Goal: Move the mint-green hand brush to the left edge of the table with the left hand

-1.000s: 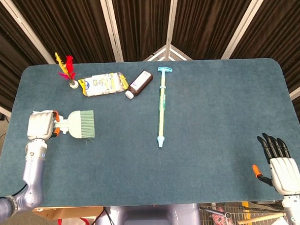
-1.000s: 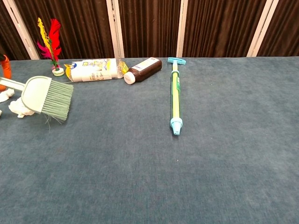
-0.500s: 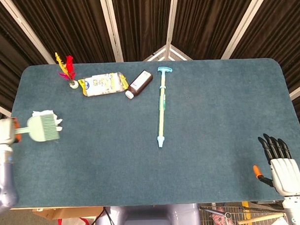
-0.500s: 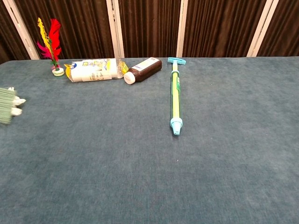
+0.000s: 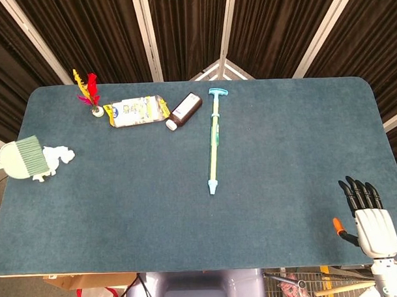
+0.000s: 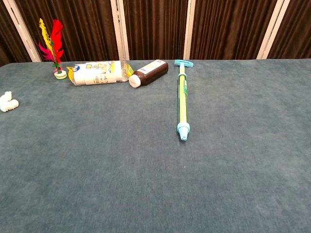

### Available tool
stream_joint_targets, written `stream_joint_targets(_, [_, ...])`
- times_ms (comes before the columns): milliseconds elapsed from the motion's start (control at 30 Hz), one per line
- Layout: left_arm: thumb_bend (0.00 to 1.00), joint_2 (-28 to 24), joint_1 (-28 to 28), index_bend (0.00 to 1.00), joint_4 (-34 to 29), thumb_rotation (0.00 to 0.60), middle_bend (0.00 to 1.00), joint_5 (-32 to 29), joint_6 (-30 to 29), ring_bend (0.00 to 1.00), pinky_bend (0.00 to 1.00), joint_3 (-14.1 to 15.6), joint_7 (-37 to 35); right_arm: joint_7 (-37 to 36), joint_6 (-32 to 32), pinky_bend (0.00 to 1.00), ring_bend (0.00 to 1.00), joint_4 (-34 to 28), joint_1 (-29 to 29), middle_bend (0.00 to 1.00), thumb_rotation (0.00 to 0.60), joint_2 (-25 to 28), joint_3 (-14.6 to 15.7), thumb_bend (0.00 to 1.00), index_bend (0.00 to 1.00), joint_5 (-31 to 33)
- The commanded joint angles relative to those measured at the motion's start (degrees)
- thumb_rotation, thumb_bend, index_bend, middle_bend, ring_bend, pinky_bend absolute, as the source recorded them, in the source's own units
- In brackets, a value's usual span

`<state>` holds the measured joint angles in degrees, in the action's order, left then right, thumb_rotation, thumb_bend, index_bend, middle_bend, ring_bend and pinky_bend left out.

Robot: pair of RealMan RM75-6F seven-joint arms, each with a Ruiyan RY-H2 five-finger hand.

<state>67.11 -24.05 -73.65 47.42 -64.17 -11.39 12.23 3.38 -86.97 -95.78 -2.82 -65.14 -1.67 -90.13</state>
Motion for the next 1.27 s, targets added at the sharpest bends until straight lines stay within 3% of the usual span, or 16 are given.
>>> stream_joint_targets(33, [0.75,-2.3,1.7,0.78,-9.1,0.600,1.00,9.2,-5.1,1.00,1.00,-0.4,-5.3,-0.1,0.0,0.00,0.00,0.2,0.0,0.00,0.600,0.0,0.0,0.38,0.00,0.0])
stream_joint_targets(200, [0.75,-1.6,2.4,0.78,-18.9,0.600,1.00,17.3,-7.6,1.00,1.00,3.1,-3.6,-0.4,0.0,0.00,0.00,0.1,0.1,0.00,0.600,0.2,0.0,0.38,0.00,0.2])
stream_joint_targets(433, [0.71,6.2,1.9,0.75,-24.7,0.600,1.00,19.6,-6.2,1.00,1.00,6.8,2.3,-0.3,0.2,0.00,0.00,0.0,0.1,0.00,0.600,0.2,0.1,0.38,0.00,0.1])
stream_joint_targets(533, [0.52,10.5,1.4,0.65,-25.2,0.600,1.00,19.7,-5.8,1.00,1.00,7.8,4.8,-0.3,0.2,0.00,0.00,-0.1,0.1,0.00,0.600,0.3,0.1,0.38,0.00,0.3])
stream_joint_targets(600, [0.27,12.7,1.3,0.52,-25.3,0.600,1.00,19.5,-5.7,1.00,1.00,8.5,7.2,-0.5,0.3,0.00,0.00,-0.1,0.2,0.00,0.600,0.4,0.1,0.38,0.00,0.5])
stream_joint_targets(700, [0.08,13.0,1.4,0.36,-25.8,0.600,0.96,19.3,-5.5,0.95,0.97,10.0,10.9,-0.9,0.5,0.00,0.00,-0.2,0.2,0.00,0.600,0.7,0.2,0.38,0.00,0.7])
stream_joint_targets(733, [0.06,12.5,1.6,0.32,-26.1,0.600,0.93,19.3,-5.9,0.91,0.95,10.3,12.0,-1.0,0.6,0.00,0.00,-0.1,0.2,0.00,0.600,0.8,0.2,0.38,0.00,0.7])
stream_joint_targets(800, [0.05,10.8,2.2,0.21,-26.7,0.600,0.76,19.9,-7.0,0.76,0.81,10.7,12.7,-1.3,0.7,0.00,0.00,-0.1,0.2,0.00,0.600,0.9,0.2,0.38,0.00,0.8])
stream_joint_targets(900, [0.05,6.2,3.6,0.02,-28.7,0.600,0.30,20.7,-8.5,0.33,0.44,11.4,12.1,-1.5,0.8,0.00,0.00,-0.2,0.2,0.00,0.600,1.1,0.2,0.38,0.00,0.9])
stream_joint_targets(1000, [0.05,0.9,5.8,0.00,-31.2,0.600,0.08,23.1,-11.6,0.12,0.24,12.1,9.3,-1.5,0.6,0.00,0.00,-0.1,0.2,0.00,0.600,1.1,0.2,0.38,0.00,0.6])
stream_joint_targets(1100, [0.05,-2.9,9.7,0.00,-31.0,0.600,0.00,29.2,-17.6,0.01,0.07,13.8,3.9,-1.0,0.6,0.00,0.00,-0.1,0.2,0.00,0.600,0.9,0.3,0.38,0.00,0.4])
stream_joint_targets(1267, [0.05,-4.2,15.6,0.00,-24.0,0.600,0.00,37.6,-27.2,0.00,0.00,16.6,-1.8,-0.7,0.5,0.00,0.00,0.1,0.1,0.00,0.600,0.8,0.4,0.38,0.00,-0.1])
